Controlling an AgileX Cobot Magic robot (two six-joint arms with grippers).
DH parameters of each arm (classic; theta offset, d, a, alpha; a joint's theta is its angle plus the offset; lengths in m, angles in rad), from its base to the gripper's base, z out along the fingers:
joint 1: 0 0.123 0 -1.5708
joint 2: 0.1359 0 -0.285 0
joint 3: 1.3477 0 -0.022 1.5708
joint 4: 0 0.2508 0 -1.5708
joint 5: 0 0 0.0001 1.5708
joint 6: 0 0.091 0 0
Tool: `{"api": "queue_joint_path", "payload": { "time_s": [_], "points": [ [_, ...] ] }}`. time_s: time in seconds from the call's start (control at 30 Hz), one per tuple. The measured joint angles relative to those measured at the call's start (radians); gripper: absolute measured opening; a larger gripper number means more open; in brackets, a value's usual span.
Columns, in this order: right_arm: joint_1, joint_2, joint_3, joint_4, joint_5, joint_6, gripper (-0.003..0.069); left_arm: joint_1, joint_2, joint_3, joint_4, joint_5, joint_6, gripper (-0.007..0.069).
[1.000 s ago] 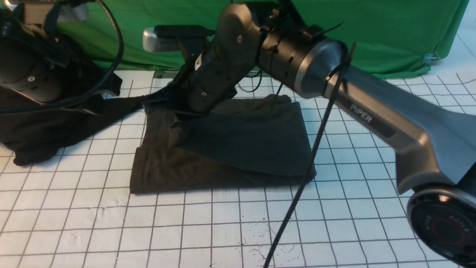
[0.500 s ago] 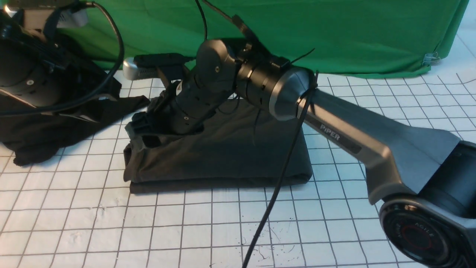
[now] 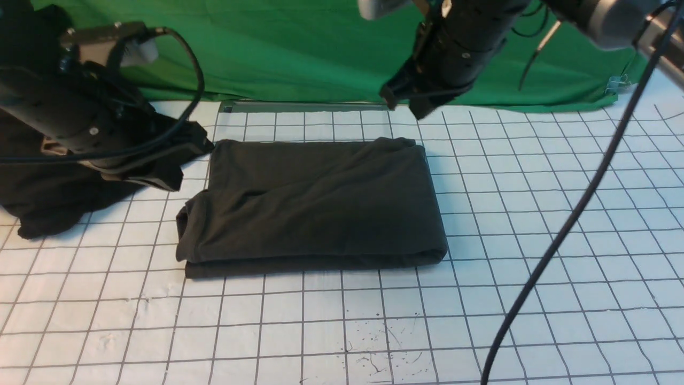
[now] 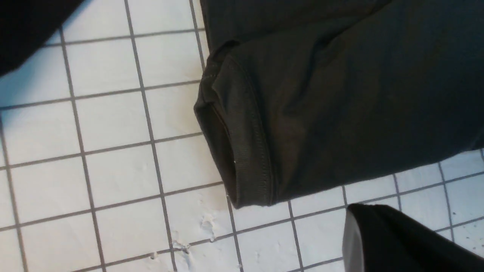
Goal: Fold a long-sleeved shirt over a white checkered tablecloth.
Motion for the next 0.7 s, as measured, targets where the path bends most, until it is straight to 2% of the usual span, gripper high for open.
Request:
{"api": "queue_joint_path", "payload": {
  "time_s": [0.17,0.27,0.37,0.4,0.53,0.63,0.7],
  "points": [
    [-0.014,-0.069,0.169,0.010,0.003,-0.033,-0.0005,0.000,0.101,0.000,0.037,-0.109,-0.006,0.0005],
    [-0.014,-0.094,0.237,0.013,-0.016,-0.037,-0.0005,0.000,0.169,0.000,0.080,-0.213,-0.043,0.0043],
    [-0.014,-0.106,0.274,0.028,-0.043,-0.040,-0.0005,0.000,0.239,0.000,0.136,-0.304,-0.108,0.0153],
    [-0.014,-0.106,0.276,0.029,-0.045,-0.040,-0.0005,0.000,0.243,0.000,0.141,-0.308,-0.111,0.0162],
    [-0.015,-0.108,0.277,0.040,-0.059,-0.040,-0.0006,0.000,0.319,-0.001,0.148,-0.385,-0.136,0.0343],
    [-0.016,-0.108,0.277,0.046,-0.060,-0.043,-0.0006,0.000,0.345,-0.001,0.130,-0.394,-0.109,0.0386],
    [-0.016,-0.108,0.277,0.048,-0.061,-0.045,-0.0006,0.000,0.352,-0.001,0.126,-0.394,-0.103,0.0373]
  ]
}}
